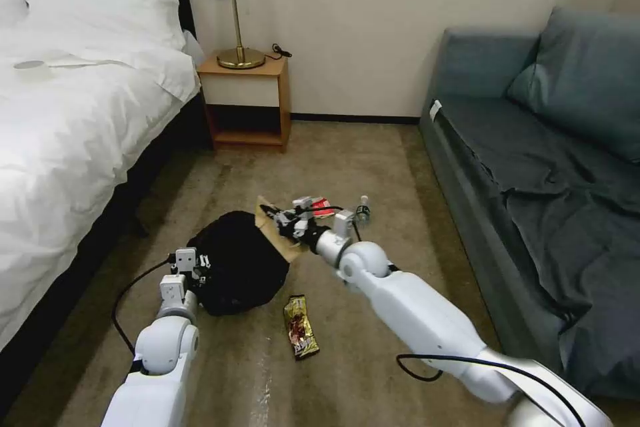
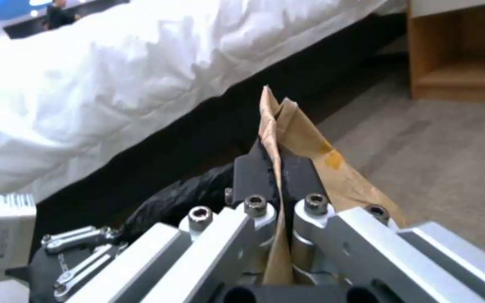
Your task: Pick up the trash bin, then pick up the garbage on the floor and place it into the trash bin.
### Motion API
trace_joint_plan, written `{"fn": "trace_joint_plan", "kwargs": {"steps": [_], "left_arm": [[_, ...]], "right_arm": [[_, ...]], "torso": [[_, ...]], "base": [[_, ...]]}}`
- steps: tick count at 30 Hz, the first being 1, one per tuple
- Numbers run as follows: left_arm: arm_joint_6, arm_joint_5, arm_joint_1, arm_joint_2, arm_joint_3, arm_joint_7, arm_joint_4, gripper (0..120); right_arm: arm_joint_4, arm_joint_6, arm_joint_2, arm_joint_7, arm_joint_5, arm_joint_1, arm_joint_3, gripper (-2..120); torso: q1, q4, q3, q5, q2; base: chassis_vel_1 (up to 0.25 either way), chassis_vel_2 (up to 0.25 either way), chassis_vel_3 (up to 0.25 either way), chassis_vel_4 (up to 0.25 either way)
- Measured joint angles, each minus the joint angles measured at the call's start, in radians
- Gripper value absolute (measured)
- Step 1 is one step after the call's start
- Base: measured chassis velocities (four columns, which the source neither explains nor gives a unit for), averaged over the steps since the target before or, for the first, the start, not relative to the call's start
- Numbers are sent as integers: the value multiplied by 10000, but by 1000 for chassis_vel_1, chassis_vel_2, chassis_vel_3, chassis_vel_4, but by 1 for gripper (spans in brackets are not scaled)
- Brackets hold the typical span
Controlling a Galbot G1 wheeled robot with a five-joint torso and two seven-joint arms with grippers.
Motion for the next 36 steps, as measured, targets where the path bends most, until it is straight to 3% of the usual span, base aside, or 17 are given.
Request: {"fn": "trace_joint_plan", "kwargs": {"steps": [14, 16, 23, 27, 29, 36], "left_arm": [[-123, -106, -285, -194, -319, 140, 406, 4], [-134, -141, -276, -155, -394, 142, 451, 4], [-178, -105, -180, -269, -521, 170, 488, 4], [-198, 28, -112, -307, -533, 212, 415, 4], [-197, 34, -112, -304, -531, 213, 400, 4], [-202, 271, 122, -224, -589, 249, 141, 4]], "right_arm": [[-2125, 541, 1443, -18, -393, 614, -754, 4], [-2357, 603, 1631, -23, -430, 648, -763, 14], [-2627, 671, 1763, -37, -479, 765, -872, 32], [-2578, 672, 1739, -59, -490, 804, -855, 53], [-2544, 672, 1730, -59, -490, 802, -843, 55], [-2035, 406, 1262, 16, -433, 843, -915, 83]], "torso": [[0, 1, -1, 0, 0], [0, 3, -1, 1, 0], [-1, 0, -1, 1, 0], [-2, 0, -1, 1, 0], [-2, 0, -1, 1, 0], [-2, 1, -1, 3, 0]], "base": [[0, 0, 0, 0], [0, 0, 0, 0], [0, 0, 0, 0], [0, 0, 0, 0], [0, 0, 0, 0], [0, 0, 0, 0]]}}
